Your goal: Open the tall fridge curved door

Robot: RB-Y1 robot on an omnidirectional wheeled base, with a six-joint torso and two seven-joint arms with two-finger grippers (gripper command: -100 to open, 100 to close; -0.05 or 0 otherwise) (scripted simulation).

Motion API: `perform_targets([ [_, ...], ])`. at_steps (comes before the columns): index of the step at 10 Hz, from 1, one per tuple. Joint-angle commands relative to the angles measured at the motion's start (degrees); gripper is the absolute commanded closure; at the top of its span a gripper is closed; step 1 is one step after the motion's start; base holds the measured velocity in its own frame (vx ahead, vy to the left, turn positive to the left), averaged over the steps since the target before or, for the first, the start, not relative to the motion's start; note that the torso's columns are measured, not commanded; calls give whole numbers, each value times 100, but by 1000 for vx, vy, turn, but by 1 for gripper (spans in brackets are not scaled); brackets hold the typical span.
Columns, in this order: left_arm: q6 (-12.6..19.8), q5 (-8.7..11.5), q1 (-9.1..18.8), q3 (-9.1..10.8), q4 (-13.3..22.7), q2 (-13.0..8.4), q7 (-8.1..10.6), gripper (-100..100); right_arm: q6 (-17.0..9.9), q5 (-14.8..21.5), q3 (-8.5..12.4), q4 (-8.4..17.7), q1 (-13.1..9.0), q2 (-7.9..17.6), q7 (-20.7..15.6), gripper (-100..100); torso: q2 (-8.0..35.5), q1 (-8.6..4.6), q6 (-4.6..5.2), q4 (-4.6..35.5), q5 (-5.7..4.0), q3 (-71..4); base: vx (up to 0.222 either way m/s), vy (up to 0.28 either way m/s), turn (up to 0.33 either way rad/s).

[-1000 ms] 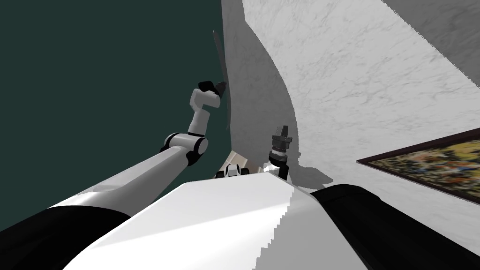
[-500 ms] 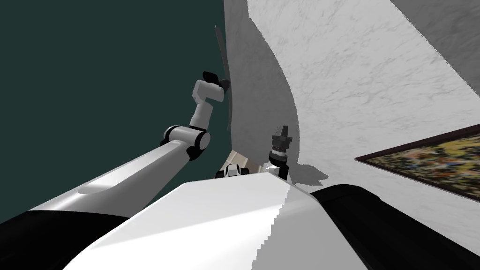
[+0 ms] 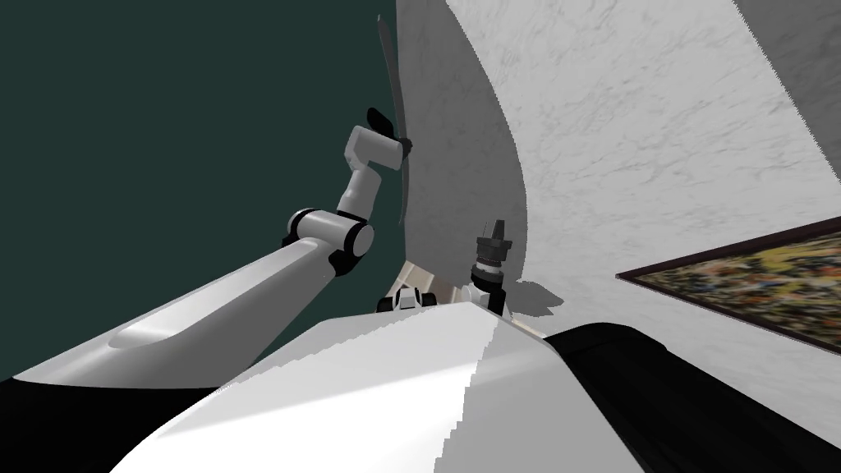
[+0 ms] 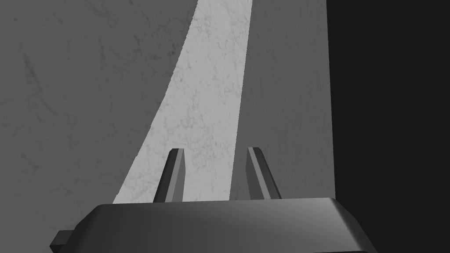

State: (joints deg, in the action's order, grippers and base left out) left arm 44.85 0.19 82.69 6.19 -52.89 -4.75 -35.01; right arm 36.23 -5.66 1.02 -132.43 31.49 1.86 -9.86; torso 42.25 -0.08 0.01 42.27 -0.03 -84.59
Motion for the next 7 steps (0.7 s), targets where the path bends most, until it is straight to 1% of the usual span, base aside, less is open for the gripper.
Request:
perform_targets([
  [1, 67, -35, 51, 2, 47, 101, -67, -100, 0, 0, 0, 0, 0, 0, 0, 0, 13, 1, 2, 4, 1, 10, 0, 0, 0],
  [2, 75, -41, 53, 3, 49, 105, -81, -100, 0, 0, 0, 0, 0, 0, 0, 0, 13, -4, 5, 4, -1, 10, 0, 0, 0],
  [3, 75, -41, 50, 4, 50, 102, -80, 100, 0, 0, 0, 0, 0, 0, 0, 0, 10, -2, 3, 5, -1, 8, -4, -8, 9],
  [4, 117, 93, 63, -53, 1, 222, -138, 100, 0, 0, 0, 0, 0, 0, 0, 0, 10, -13, 21, 16, -7, 6, -158, 26, -166],
  [5, 130, 162, 82, -84, -32, 287, -168, 100, -1, 0, 0, 1, -3, 0, 0, 0, 45, -38, 53, 13, -14, 23, -290, 23, -302],
  [7, 156, 301, 119, -146, -96, 417, -226, 100, -1, 0, -2, 1, -4, -1, 0, 0, 58, -63, 42, 11, -19, 43, -277, -48, -240],
])
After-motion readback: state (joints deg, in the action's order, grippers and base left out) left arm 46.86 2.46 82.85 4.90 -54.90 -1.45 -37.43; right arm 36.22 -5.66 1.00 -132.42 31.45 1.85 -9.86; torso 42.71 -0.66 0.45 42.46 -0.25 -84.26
